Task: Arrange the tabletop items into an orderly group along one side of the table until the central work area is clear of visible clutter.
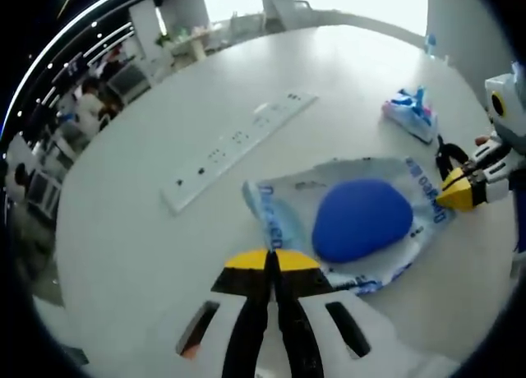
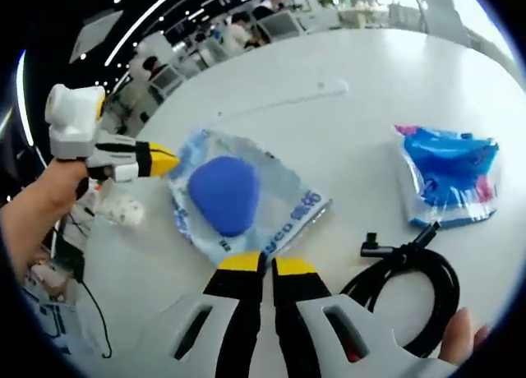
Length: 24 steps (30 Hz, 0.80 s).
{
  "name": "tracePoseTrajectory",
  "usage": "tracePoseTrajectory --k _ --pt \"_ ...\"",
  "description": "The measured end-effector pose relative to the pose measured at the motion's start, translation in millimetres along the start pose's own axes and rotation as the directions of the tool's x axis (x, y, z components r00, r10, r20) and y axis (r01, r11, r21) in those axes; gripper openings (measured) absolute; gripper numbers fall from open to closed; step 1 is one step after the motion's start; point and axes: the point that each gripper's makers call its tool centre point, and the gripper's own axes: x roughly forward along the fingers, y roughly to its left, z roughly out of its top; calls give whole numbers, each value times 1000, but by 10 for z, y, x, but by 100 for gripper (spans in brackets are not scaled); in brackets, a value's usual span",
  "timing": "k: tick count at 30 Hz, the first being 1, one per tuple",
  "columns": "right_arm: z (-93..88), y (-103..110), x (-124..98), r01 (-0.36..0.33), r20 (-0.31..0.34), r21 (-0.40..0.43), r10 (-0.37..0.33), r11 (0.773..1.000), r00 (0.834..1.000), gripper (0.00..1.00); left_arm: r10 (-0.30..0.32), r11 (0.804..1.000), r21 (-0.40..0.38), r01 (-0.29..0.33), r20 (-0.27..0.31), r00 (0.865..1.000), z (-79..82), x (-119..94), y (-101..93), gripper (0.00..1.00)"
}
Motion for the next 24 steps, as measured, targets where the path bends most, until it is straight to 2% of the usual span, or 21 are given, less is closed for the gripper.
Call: tracePoseTrajectory --k 6,10,13,17,19,20,24 --pt "165 -19 -113 2 45 -28 -1 1000 999 2 8 1000 -9 -7 24 1000 64 -112 18 0" --pt "324 -18 -220 23 69 -95 -16 995 997 2 17 1000 -15 -16 47 999 108 -240 -10 0" --pt "402 -46 -290 44 71 -157 -33 987 997 2 19 999 -40 -16 82 996 156 -337 -21 0" --pt "467 -52 -336 38 63 -182 -27 983 998 2 25 998 -61 -18 104 994 153 -436 -48 0" --pt "496 -61 -360 38 57 -199 -28 979 998 2 28 996 -85 -17 119 993 152 -486 -58 0" --pt "536 -75 -383 42 56 -223 -30 974 998 2 26 993 -122 -9 136 990 156 -533 -83 0" --pt "622 -70 -417 33 45 -275 -22 961 999 2 38 990 -143 -18 139 990 94 -613 -130 0"
